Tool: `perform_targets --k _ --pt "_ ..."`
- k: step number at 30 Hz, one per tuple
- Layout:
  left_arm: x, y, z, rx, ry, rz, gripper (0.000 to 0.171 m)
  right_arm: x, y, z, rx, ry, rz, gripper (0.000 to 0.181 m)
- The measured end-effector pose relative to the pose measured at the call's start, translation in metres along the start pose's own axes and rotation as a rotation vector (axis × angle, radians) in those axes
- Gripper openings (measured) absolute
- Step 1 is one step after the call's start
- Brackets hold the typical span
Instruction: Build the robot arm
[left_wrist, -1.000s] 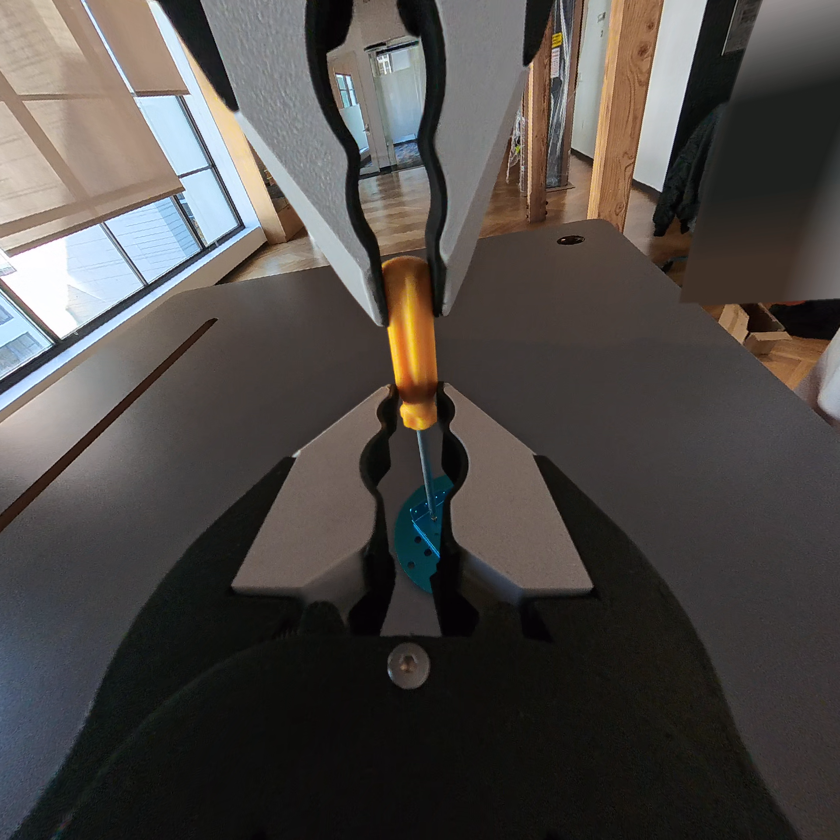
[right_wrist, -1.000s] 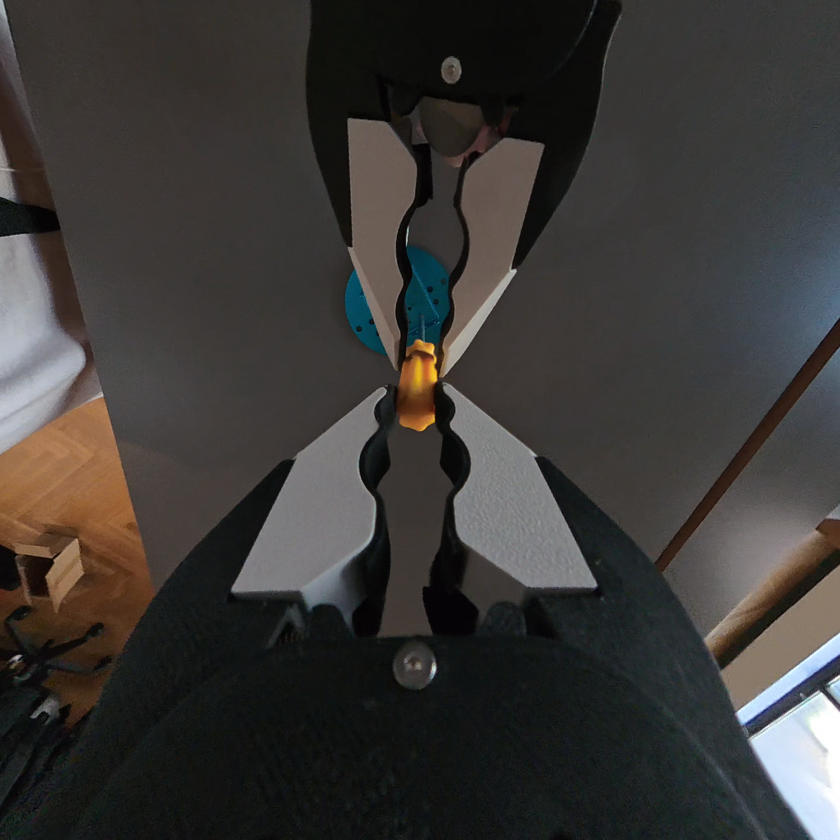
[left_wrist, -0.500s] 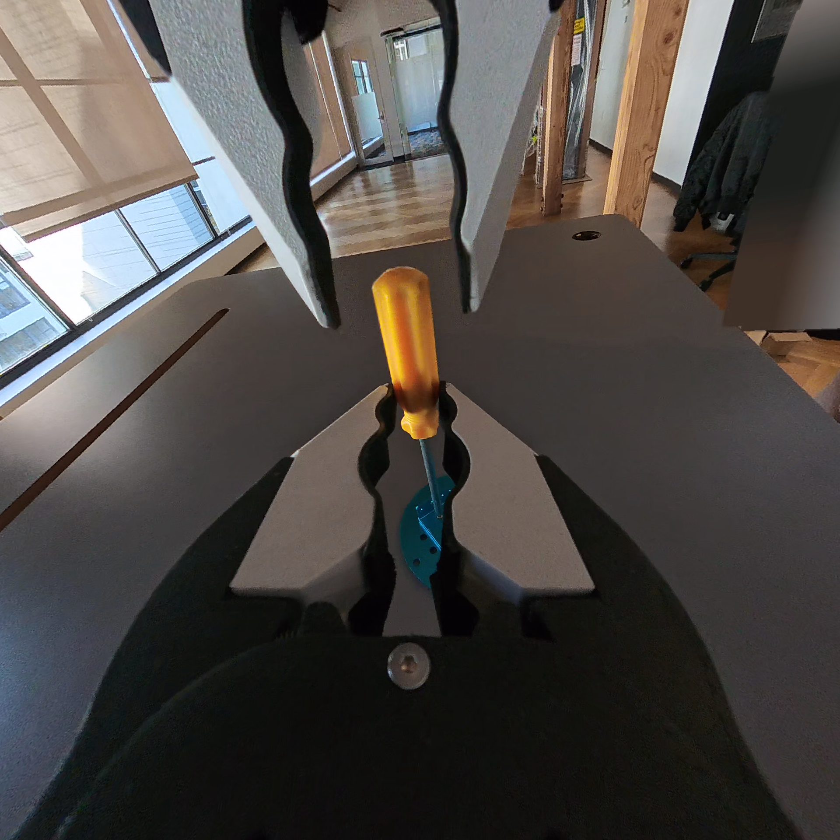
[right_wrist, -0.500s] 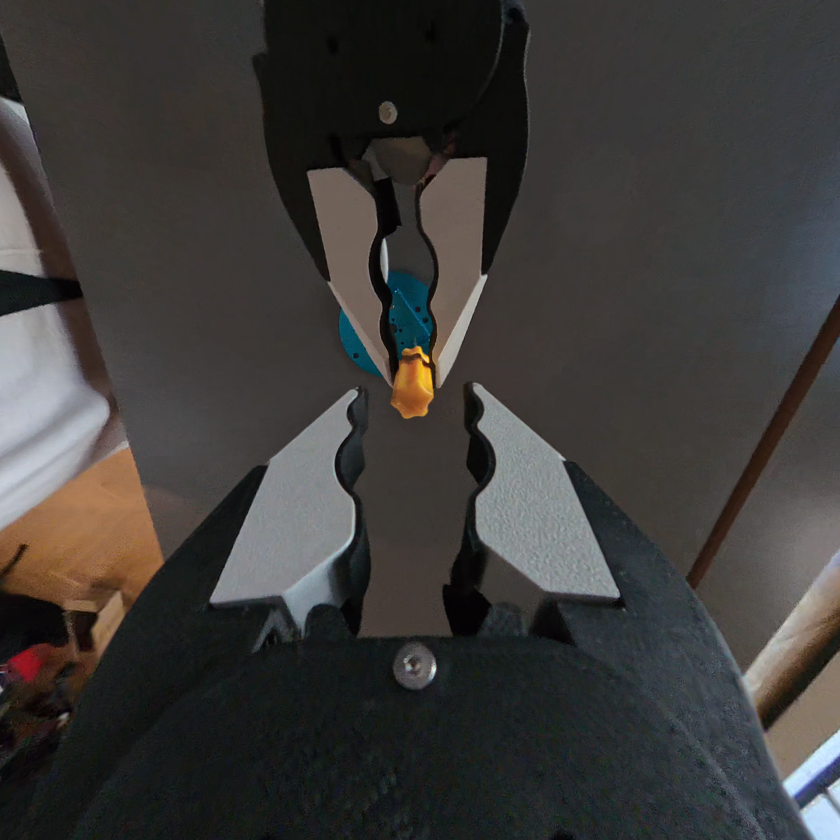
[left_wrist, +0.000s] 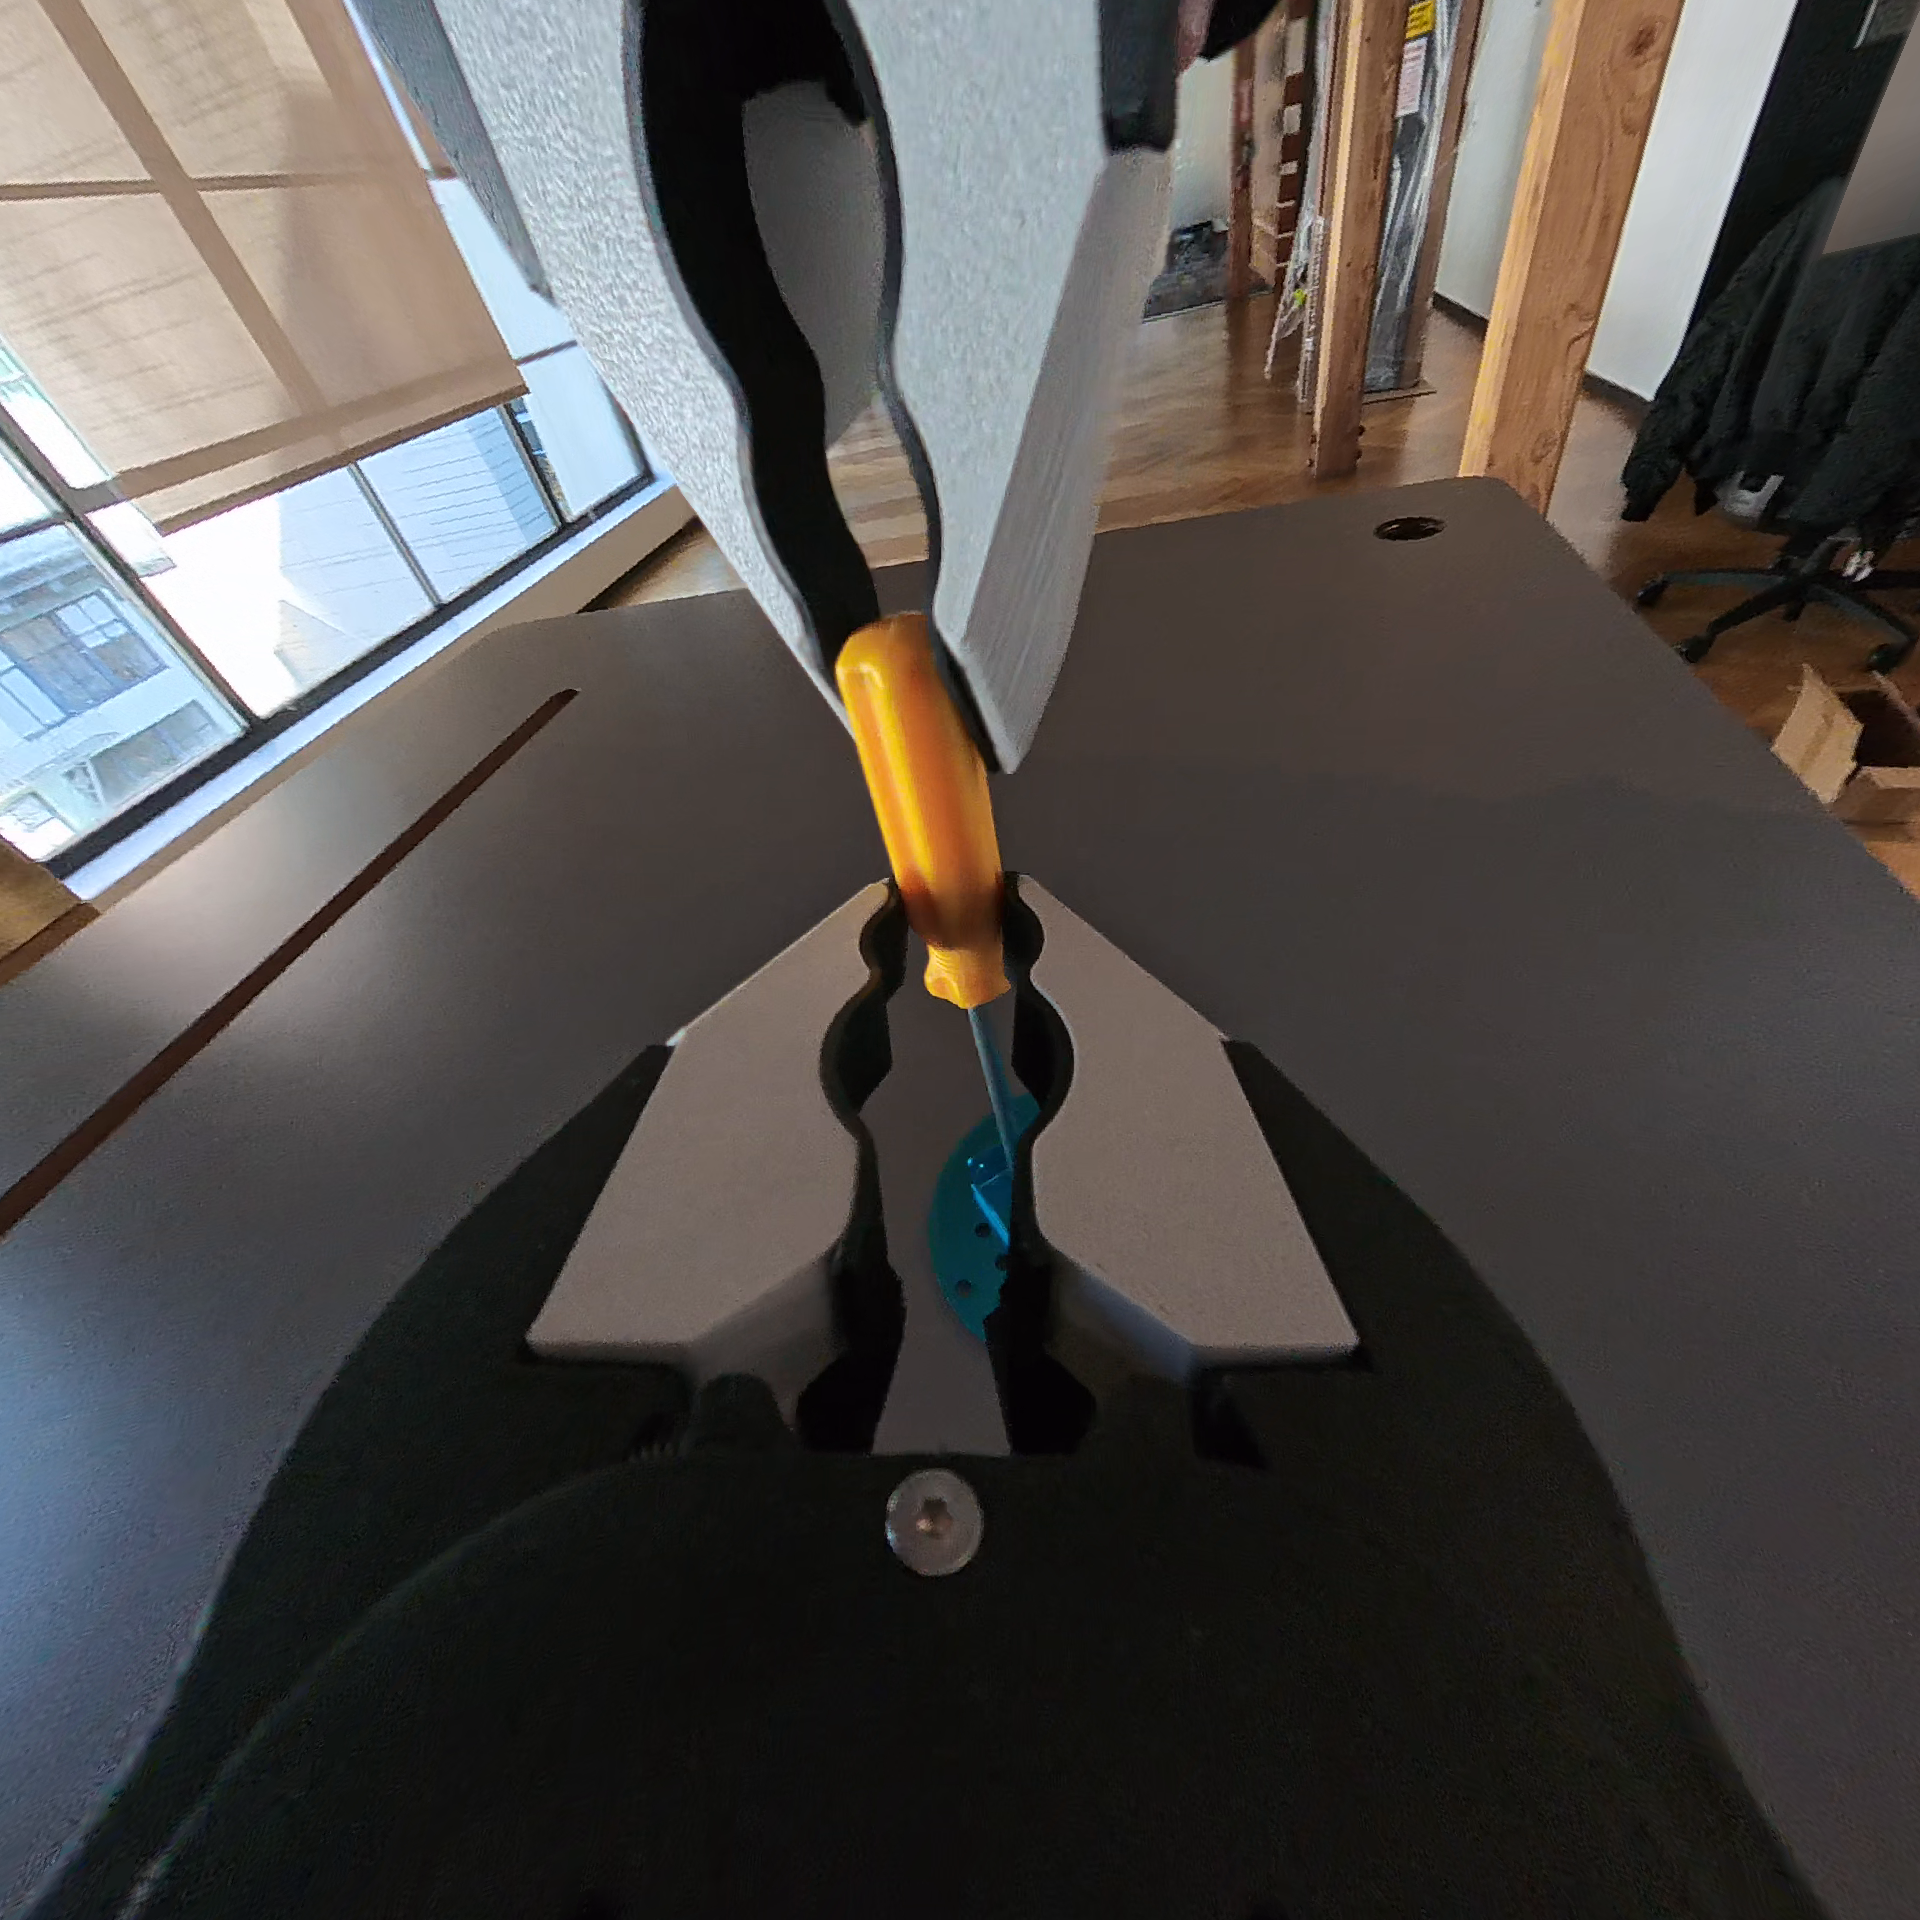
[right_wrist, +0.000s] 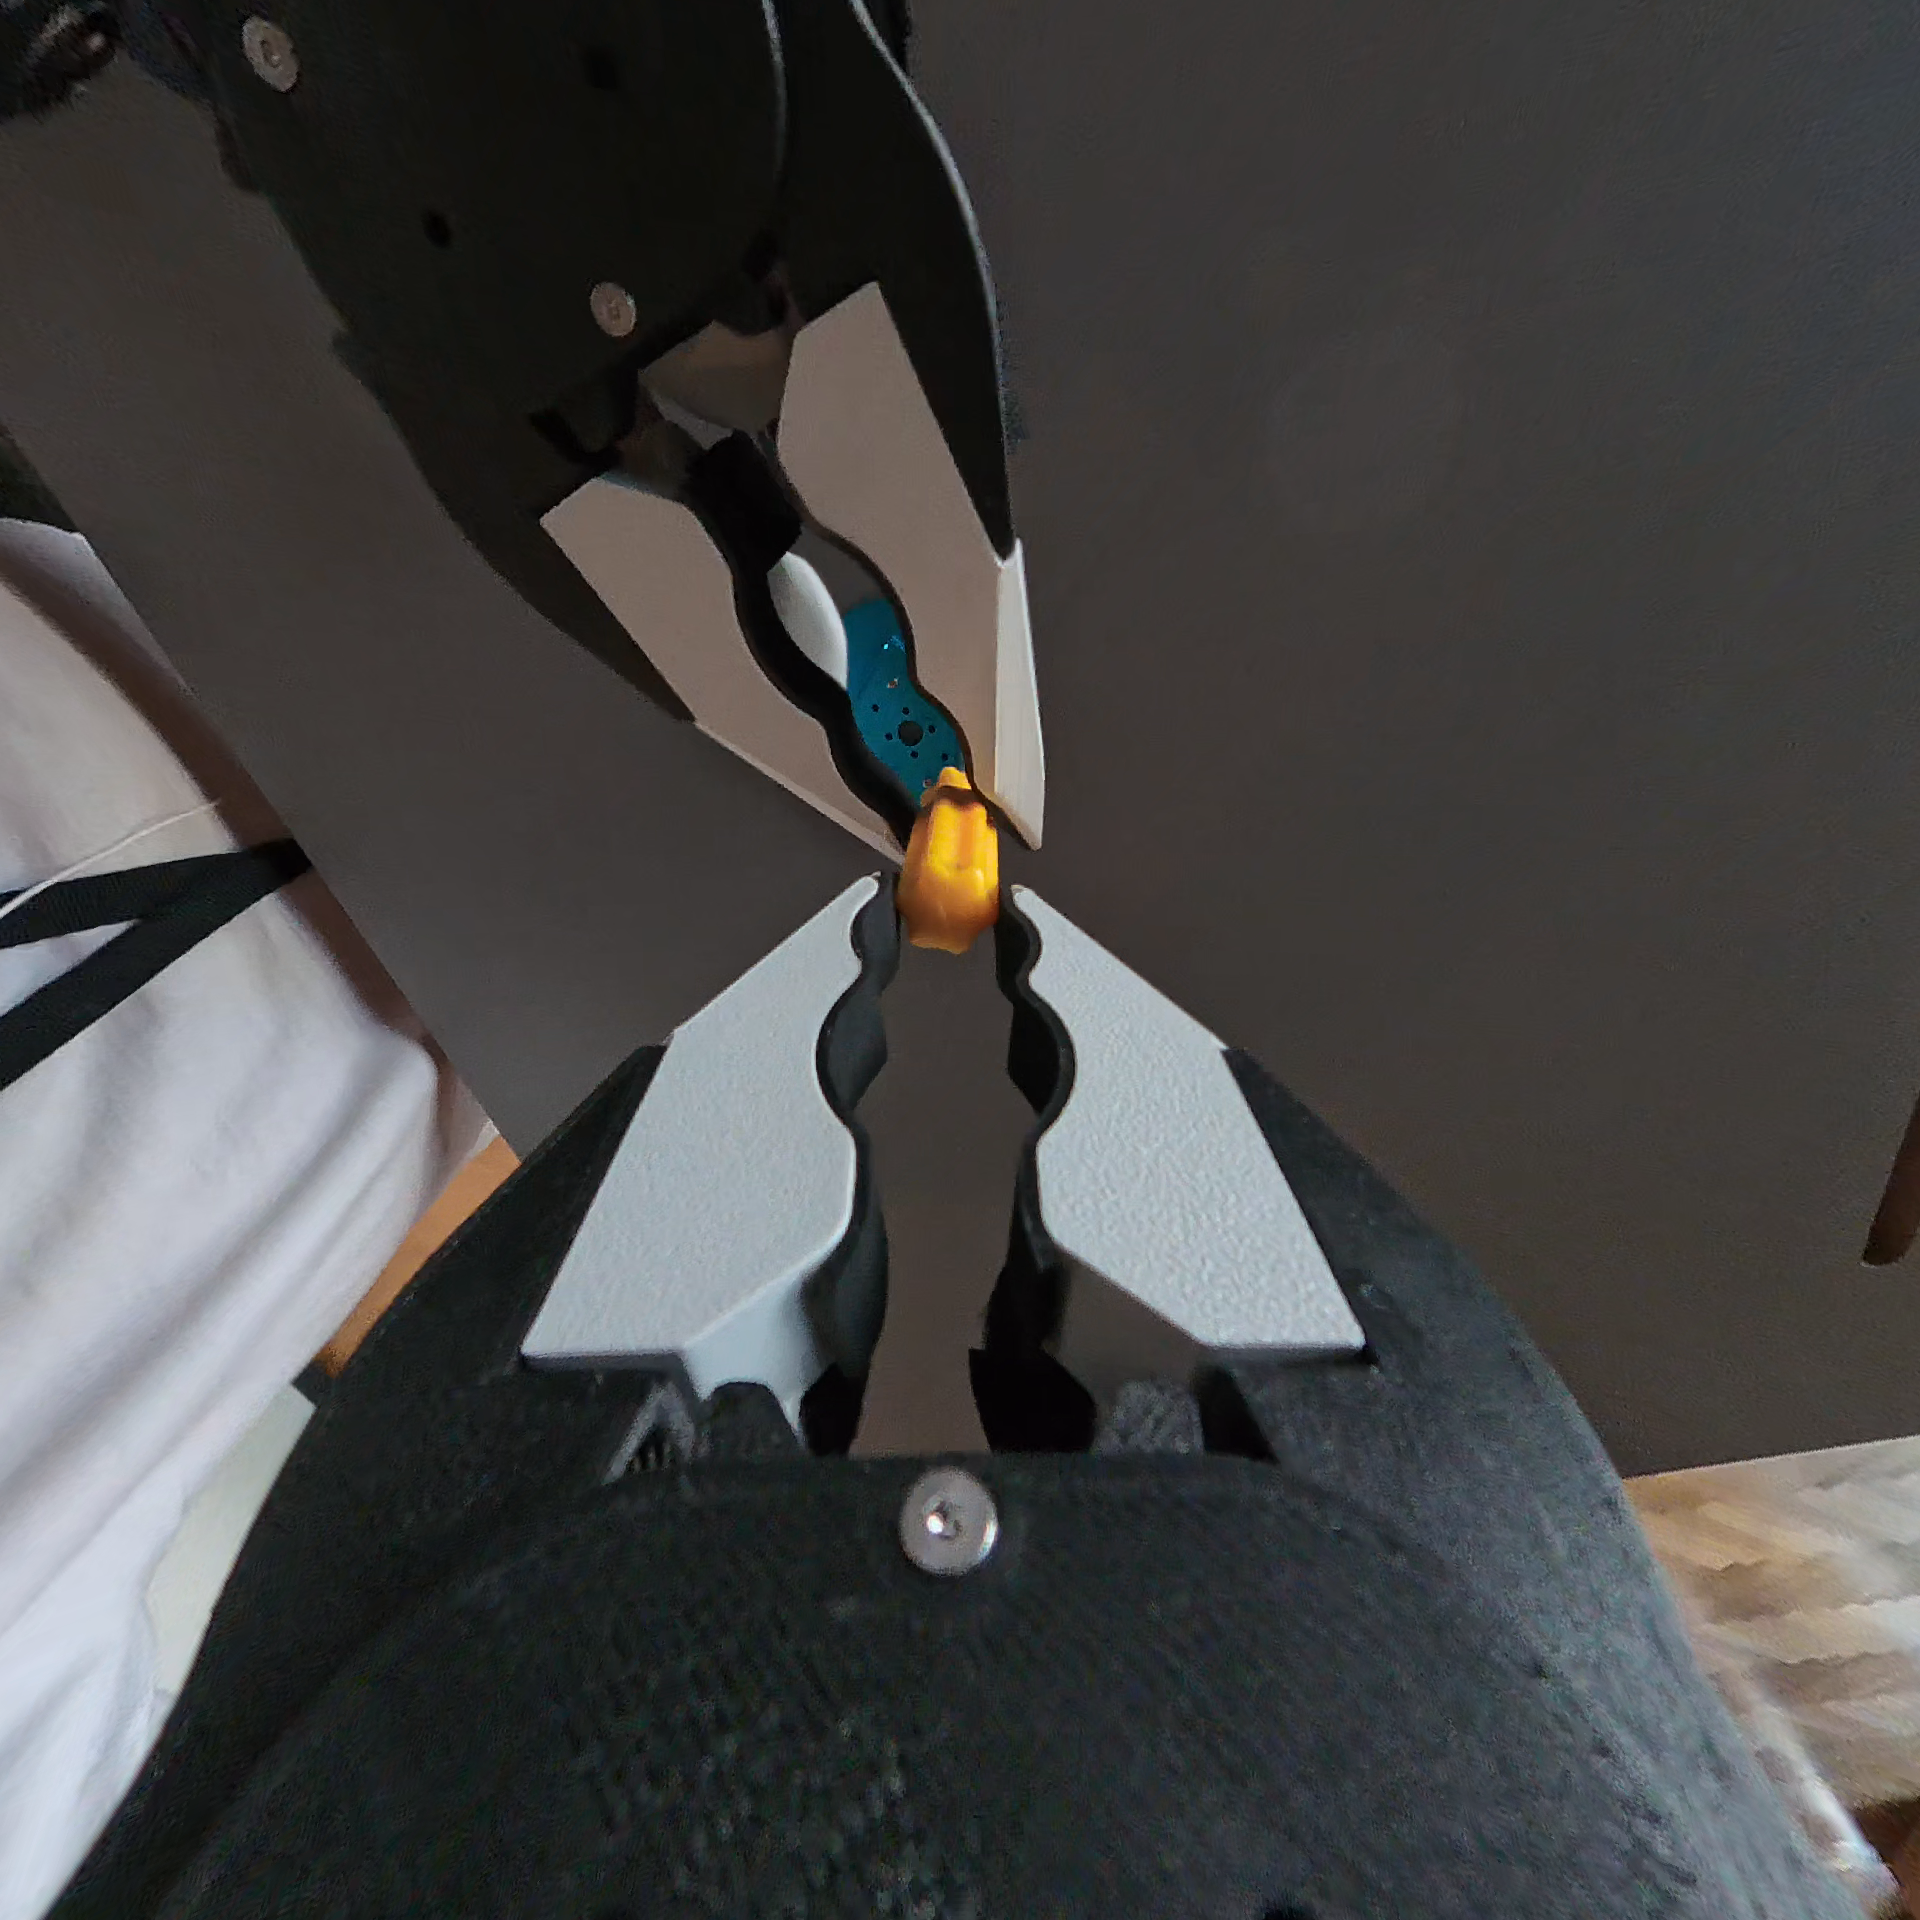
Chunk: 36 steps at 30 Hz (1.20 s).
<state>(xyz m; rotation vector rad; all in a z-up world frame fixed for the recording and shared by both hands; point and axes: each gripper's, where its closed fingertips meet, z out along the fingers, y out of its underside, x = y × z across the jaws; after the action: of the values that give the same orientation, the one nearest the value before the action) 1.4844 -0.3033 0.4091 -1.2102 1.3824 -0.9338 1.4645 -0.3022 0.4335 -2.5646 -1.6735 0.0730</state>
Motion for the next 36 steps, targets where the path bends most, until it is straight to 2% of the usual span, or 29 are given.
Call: perform_targets --k 2,4,6,8,12,14,17,19,21,23,27,28,30,32,34,36 --pt "0.003 0.0 -0.001 0.0 0.037 -0.023 0.015 -0.005 0.003 0.001 -0.024 -0.003 -0.117 0.021" --pt "0.004 0.0 -0.001 -0.002 0.051 -0.02 0.015 -0.006 0.003 0.001 -0.02 0.036 -0.273 0.038" --pt "0.006 0.0 -0.001 -0.001 0.064 -0.017 0.015 -0.009 0.004 0.004 -0.021 0.044 -0.377 0.03" --pt "0.009 0.0 -0.001 0.001 0.085 -0.015 0.015 -0.009 0.004 0.008 -0.025 0.048 -0.394 0.017" --pt "0.008 0.0 -0.001 -0.004 0.08 -0.033 0.016 -0.006 0.005 0.008 -0.021 0.029 -0.263 0.017" --pt "0.004 -0.002 0.0 0.013 0.046 -0.031 0.026 -0.003 0.007 0.008 -0.043 0.037 -0.117 0.018" --pt "0.005 -0.004 0.001 0.019 0.022 -0.007 0.019 -0.003 0.005 0.008 -0.02 0.027 0.052 0.018" --pt "0.005 -0.004 0.001 0.022 0.024 0.004 0.017 -0.005 0.004 0.008 -0.021 0.016 0.034 0.018" --pt "0.007 -0.003 0.0 0.021 0.057 -0.024 0.016 -0.007 0.005 0.008 -0.028 0.017 -0.074 0.021" --pt "0.008 -0.003 0.0 0.021 0.073 -0.022 0.016 -0.011 -0.001 0.005 0.019 0.019 -0.182 0.039" --pt "0.011 -0.004 -0.001 0.022 0.092 -0.018 0.016 -0.009 0.0 0.005 -0.006 0.056 -0.315 0.018" --pt "0.011 -0.004 -0.001 0.022 0.098 -0.017 0.016 -0.01 0.0 0.006 -0.005 0.055 -0.319 0.018" --pt "0.01 -0.003 -0.001 0.017 0.095 -0.027 0.016 -0.008 0.001 0.005 -0.021 0.054 -0.263 0.017" --pt "0.008 -0.004 -0.001 0.026 0.066 -0.027 0.026 -0.004 0.001 0.005 -0.03 0.039 -0.103 0.017" --pt "0.005 -0.003 0.001 0.021 0.034 -0.013 0.027 0.0 -0.001 0.005 -0.021 0.016 0.048 0.017" --pt "0.001 -0.002 0.0 0.022 0.007 0.008 0.018 0.0 -0.002 0.005 -0.006 0.013 0.087 0.017"
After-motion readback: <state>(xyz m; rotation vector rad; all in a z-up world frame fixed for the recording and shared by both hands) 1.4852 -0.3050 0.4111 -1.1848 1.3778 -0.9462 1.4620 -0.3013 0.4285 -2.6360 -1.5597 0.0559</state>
